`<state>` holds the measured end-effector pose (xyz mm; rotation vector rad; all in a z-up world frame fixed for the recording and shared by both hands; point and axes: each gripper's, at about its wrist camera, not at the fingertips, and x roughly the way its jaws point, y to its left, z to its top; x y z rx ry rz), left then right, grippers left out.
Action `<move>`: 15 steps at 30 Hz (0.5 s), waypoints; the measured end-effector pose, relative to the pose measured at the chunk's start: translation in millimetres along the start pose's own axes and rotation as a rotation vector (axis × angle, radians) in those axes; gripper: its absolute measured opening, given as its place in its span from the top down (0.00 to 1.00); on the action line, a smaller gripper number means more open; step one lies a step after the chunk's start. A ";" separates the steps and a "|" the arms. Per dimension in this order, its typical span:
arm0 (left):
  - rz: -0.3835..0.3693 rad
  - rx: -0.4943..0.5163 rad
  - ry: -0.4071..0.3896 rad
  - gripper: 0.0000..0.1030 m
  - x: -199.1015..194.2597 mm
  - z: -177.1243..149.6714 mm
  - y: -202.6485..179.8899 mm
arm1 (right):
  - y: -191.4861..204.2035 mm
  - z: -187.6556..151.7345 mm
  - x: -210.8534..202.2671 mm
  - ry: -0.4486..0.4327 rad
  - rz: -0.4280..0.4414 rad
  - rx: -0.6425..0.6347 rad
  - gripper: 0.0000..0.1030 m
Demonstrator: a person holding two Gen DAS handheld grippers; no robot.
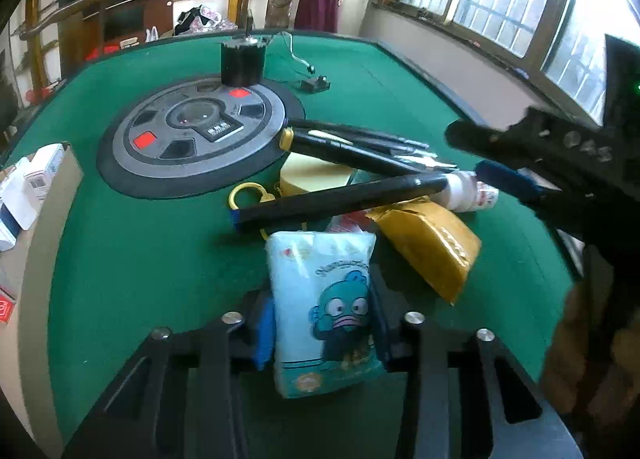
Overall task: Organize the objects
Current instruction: 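Grasp the light-blue cartoon tissue pack with the left tool, then lift the tissue pack with the left tool while the right tool grasps the yellow packet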
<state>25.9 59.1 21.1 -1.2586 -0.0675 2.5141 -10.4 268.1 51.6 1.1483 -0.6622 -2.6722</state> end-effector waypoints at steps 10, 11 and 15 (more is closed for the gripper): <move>-0.044 0.002 -0.114 0.81 -69.8 -18.7 25.7 | 8.8 -5.6 0.8 -0.032 -0.059 -0.065 0.47; -0.044 0.000 -0.120 0.82 -74.3 -20.7 28.5 | 10.3 -6.7 0.8 -0.035 -0.069 -0.075 0.47; -0.015 -0.006 -0.113 0.82 -80.0 -26.8 40.0 | 13.9 -9.0 0.8 -0.040 -0.087 -0.097 0.47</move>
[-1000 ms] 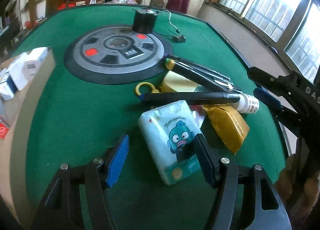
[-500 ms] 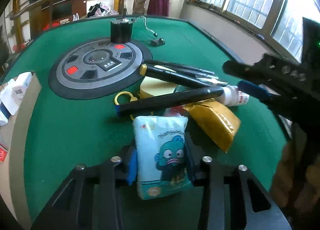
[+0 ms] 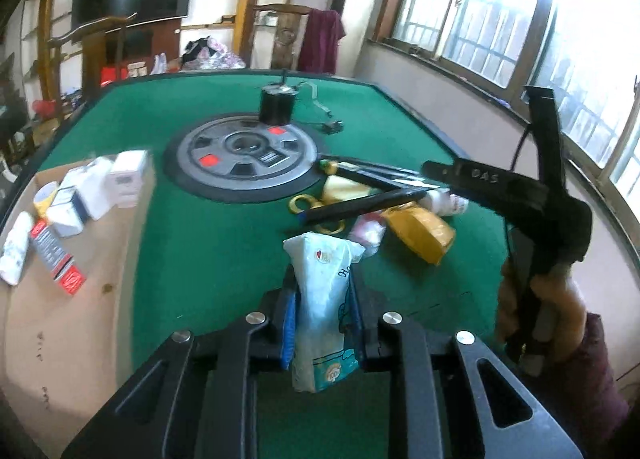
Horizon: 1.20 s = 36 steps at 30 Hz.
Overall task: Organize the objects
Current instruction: 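Lift the tissue pack with the left tool while the right tool grasps the yellow packet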
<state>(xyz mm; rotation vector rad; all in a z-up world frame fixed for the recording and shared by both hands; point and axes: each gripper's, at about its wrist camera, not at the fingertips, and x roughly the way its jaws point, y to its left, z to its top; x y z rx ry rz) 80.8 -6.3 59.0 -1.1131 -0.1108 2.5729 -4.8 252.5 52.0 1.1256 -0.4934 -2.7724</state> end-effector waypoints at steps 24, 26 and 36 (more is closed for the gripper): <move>-0.025 0.003 0.011 0.90 -5.8 -12.6 -5.7 | 9.1 -6.0 -14.1 0.032 0.162 -0.042 0.47; -0.018 0.000 -0.015 0.90 -20.6 -13.6 1.1 | 13.5 -15.4 -19.7 0.077 0.202 -0.077 0.47; 0.009 -0.094 -0.051 0.90 -56.6 -32.7 52.8 | 38.3 -33.1 7.7 0.203 -0.081 -0.293 0.47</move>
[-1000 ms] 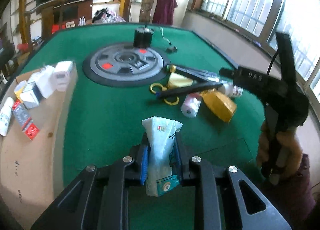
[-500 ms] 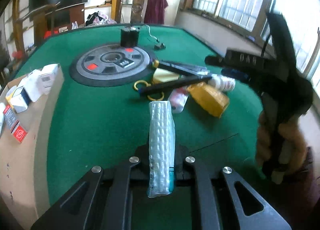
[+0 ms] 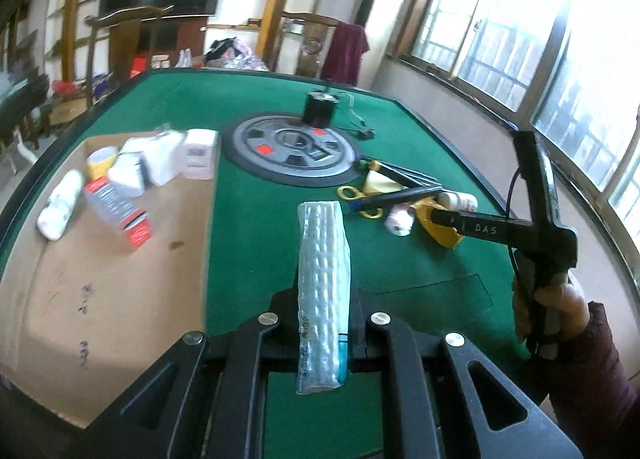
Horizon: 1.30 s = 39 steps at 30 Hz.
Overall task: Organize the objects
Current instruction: 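Lift the tissue pack with the left tool while the right tool grasps the yellow packet, then carry the tissue pack and yellow packet into the cardboard tray and open both tools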
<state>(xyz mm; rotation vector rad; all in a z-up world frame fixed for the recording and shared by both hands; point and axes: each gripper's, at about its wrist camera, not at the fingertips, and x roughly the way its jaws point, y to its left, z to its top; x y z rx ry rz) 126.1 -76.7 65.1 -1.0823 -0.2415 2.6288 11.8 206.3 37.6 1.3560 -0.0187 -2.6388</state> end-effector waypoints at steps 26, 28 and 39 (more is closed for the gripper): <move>0.259 -0.096 0.018 0.90 -21.7 18.7 129.9 | 112.3 19.4 -42.5 0.060 0.465 0.039 0.58; 0.253 -0.099 0.057 0.90 -9.3 21.4 136.7 | 149.8 25.4 -32.5 0.072 0.477 -0.010 0.58; 0.302 -0.149 0.204 0.90 44.1 32.2 172.6 | 269.6 50.1 39.2 0.149 0.355 -0.178 0.58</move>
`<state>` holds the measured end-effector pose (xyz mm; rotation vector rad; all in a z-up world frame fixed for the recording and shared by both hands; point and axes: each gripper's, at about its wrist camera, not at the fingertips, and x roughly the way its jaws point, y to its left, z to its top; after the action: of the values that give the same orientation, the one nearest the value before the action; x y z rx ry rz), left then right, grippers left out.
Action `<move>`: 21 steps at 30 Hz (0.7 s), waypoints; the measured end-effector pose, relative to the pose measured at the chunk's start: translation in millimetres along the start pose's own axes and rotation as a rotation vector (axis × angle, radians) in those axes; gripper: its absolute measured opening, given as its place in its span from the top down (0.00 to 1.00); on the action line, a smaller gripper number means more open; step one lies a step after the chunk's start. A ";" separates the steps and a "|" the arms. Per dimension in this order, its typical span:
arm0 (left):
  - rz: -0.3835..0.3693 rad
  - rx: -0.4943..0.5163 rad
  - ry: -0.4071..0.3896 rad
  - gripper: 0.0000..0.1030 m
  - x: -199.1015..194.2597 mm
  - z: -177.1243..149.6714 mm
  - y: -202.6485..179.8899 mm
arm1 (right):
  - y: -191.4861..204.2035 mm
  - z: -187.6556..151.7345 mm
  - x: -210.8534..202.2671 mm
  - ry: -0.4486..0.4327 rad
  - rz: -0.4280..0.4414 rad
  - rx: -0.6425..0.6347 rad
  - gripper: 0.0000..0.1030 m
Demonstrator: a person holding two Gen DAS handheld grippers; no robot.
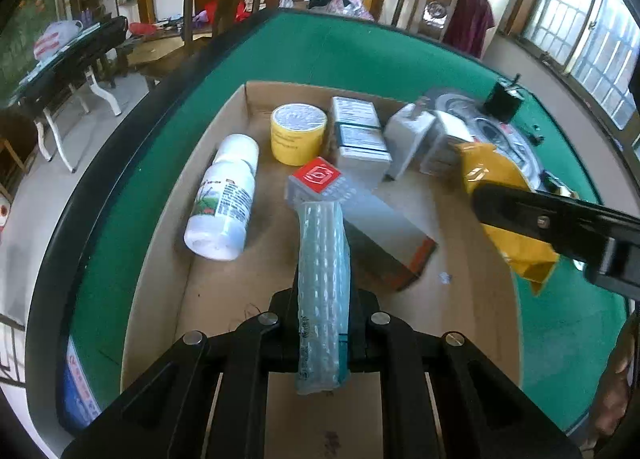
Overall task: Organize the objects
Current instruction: 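Carry the tissue pack and yellow packet into the cardboard tray and open both tools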
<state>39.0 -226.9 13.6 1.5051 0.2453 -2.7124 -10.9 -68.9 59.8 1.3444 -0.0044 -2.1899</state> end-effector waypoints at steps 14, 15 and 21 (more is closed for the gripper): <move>-0.011 -0.088 -0.042 0.60 -7.5 -2.1 18.3 | 6.6 7.7 38.9 0.028 -0.101 -0.007 0.58; -0.022 -0.097 -0.047 0.57 -9.6 -2.1 19.6 | 7.8 6.9 38.5 0.020 -0.120 -0.016 0.58; -0.056 -0.139 -0.084 0.49 -28.7 -9.3 24.6 | 7.3 2.6 35.4 0.003 -0.164 -0.012 0.55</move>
<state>64.6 -251.2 30.0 1.3658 0.4690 -2.7283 -21.7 -92.1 34.1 1.3851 0.1240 -2.3187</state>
